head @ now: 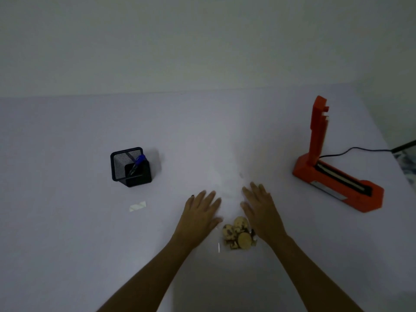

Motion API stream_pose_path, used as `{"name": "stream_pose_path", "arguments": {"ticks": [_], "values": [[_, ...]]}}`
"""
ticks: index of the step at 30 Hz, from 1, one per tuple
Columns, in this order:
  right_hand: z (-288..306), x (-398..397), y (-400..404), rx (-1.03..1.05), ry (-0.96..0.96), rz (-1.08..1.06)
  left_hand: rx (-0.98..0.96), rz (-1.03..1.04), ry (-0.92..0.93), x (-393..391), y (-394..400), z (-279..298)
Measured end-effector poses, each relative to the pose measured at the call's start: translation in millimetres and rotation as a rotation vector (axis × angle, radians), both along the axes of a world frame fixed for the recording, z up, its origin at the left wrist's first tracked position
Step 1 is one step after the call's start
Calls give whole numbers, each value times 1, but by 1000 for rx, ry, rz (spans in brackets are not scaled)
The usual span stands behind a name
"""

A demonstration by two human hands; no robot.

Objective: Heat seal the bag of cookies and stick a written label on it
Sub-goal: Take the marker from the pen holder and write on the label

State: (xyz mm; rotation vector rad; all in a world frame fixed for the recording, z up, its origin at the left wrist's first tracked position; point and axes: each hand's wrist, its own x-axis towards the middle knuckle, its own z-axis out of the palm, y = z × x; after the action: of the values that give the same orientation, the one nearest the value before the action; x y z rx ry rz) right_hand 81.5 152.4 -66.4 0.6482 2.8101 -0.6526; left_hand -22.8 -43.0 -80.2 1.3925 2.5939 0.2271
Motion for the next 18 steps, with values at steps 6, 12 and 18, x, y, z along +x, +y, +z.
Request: {"name": "stream_pose_path", "arguments": {"ticks": [6,12,18], "values": [[4,-13,-5,-8,53,-22,76,51,-56,-2,-3,18],[59,-102,-54,-389,217,8,489,483,122,-29,-51,71],[84,-202,-136,-472,316,201,372,806,115,-79,-121,85]]}}
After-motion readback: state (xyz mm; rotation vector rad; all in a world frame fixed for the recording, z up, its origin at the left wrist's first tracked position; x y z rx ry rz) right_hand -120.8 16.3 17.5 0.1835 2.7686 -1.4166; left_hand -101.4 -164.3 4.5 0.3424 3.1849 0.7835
